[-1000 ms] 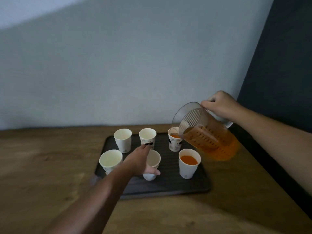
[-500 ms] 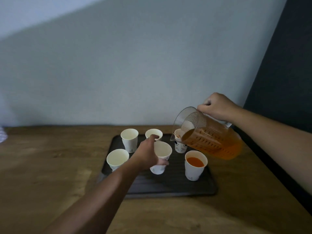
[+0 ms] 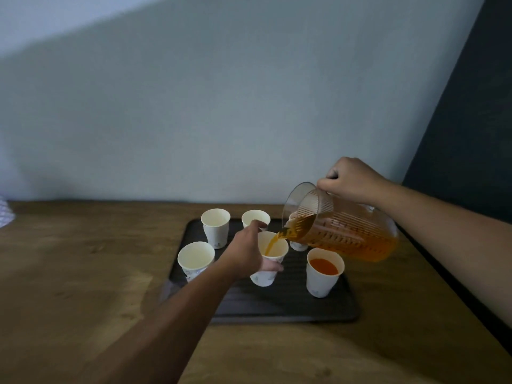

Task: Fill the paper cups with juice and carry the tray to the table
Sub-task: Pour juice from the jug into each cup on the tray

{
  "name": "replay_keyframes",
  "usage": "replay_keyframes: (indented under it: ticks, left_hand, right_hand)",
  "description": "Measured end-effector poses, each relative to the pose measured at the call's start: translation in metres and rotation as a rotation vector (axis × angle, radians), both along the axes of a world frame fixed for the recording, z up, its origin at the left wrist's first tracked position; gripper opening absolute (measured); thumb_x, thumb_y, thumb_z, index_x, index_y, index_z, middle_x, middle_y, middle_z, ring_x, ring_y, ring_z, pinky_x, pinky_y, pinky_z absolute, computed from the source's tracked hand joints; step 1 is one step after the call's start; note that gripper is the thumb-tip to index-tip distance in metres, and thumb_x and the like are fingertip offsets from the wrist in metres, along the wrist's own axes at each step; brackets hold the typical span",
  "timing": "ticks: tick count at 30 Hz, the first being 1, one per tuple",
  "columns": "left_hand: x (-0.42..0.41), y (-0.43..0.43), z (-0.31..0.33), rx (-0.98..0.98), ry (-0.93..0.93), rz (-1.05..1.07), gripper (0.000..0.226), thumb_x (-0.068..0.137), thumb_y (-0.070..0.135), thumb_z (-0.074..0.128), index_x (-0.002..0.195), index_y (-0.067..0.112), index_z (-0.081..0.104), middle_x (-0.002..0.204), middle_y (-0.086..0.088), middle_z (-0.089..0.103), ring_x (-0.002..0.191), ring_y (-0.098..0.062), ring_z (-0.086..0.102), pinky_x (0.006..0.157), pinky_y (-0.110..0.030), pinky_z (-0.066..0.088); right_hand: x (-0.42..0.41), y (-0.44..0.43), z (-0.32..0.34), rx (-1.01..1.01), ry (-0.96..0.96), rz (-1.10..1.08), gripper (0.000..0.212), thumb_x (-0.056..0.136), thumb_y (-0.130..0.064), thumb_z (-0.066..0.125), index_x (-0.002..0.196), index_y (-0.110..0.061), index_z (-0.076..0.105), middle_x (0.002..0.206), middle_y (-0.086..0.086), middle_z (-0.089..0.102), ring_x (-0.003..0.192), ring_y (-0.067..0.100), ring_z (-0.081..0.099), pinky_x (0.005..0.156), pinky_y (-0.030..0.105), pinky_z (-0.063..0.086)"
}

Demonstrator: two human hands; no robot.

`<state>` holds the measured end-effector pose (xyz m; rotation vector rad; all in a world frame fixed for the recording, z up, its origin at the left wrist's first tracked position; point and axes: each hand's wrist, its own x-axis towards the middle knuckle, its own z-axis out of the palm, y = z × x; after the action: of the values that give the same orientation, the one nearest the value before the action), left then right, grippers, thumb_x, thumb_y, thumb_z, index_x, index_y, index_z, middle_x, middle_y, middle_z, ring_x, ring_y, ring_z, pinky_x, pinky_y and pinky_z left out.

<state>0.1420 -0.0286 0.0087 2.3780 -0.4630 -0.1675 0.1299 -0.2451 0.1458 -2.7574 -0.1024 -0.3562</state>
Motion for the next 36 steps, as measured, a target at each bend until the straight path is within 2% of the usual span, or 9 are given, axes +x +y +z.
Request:
replay_keyframes:
  ticks: [12, 17, 23, 29, 33, 36]
  left_hand:
    - [-0.002, 0.007, -0.009, -0.006, 0.003, -0.012, 0.105, 0.058, 0.042, 0.088, 0.143, 0.025, 0.027, 0.146, -0.001, 0.044, 0.133, -0.023, 0.043, 0.106, -0.040, 0.038]
    - [-0.003, 0.007, -0.014, -0.012, 0.009, -0.013, 0.103, 0.059, 0.040, 0.088, 0.142, 0.024, 0.029, 0.146, 0.000, 0.044, 0.134, -0.023, 0.041, 0.106, -0.039, 0.038]
    - [-0.005, 0.008, -0.019, -0.035, 0.003, -0.005, 0.096, 0.060, 0.037, 0.088, 0.139, 0.025, 0.034, 0.145, 0.001, 0.045, 0.133, -0.022, 0.042, 0.106, -0.040, 0.039]
    - [-0.006, 0.006, -0.022, -0.034, 0.019, 0.004, 0.093, 0.061, 0.037, 0.087, 0.139, 0.024, 0.038, 0.143, 0.000, 0.046, 0.131, -0.023, 0.044, 0.107, -0.044, 0.042]
    - [-0.004, 0.005, -0.024, -0.033, 0.022, -0.006, 0.094, 0.061, 0.037, 0.087, 0.139, 0.023, 0.038, 0.143, 0.000, 0.046, 0.131, -0.023, 0.044, 0.107, -0.045, 0.042]
    - [-0.004, 0.007, -0.026, -0.031, 0.012, -0.018, 0.092, 0.061, 0.036, 0.087, 0.138, 0.023, 0.038, 0.142, -0.001, 0.047, 0.131, -0.022, 0.044, 0.107, -0.043, 0.041]
  right_hand:
    - [0.005, 0.004, -0.003, -0.020, 0.018, 0.014, 0.050, 0.083, -0.029, 0.062, 0.039, -0.019, 0.039, 0.041, -0.002, 0.033, 0.041, 0.016, 0.031, 0.052, 0.031, 0.027]
    - [0.004, 0.004, -0.008, -0.040, 0.044, 0.022, 0.046, 0.085, -0.028, 0.061, 0.042, -0.016, 0.047, 0.043, 0.000, 0.038, 0.041, 0.015, 0.033, 0.049, 0.028, 0.026]
    - [0.007, 0.001, -0.014, -0.036, 0.066, 0.011, 0.044, 0.084, -0.030, 0.061, 0.044, -0.015, 0.051, 0.047, 0.005, 0.045, 0.041, 0.014, 0.036, 0.050, 0.030, 0.030]
    - [0.006, 0.001, -0.019, -0.031, 0.094, 0.013, 0.040, 0.084, -0.028, 0.061, 0.047, -0.014, 0.053, 0.046, 0.003, 0.042, 0.042, 0.014, 0.035, 0.048, 0.028, 0.027]
    - [0.004, -0.001, -0.020, -0.026, 0.115, 0.014, 0.037, 0.085, -0.029, 0.061, 0.052, -0.011, 0.060, 0.047, 0.004, 0.046, 0.043, 0.015, 0.039, 0.049, 0.030, 0.031]
    - [0.007, -0.001, -0.019, -0.027, 0.105, 0.017, 0.038, 0.084, -0.029, 0.061, 0.052, -0.009, 0.062, 0.053, 0.014, 0.057, 0.044, 0.016, 0.041, 0.049, 0.031, 0.032]
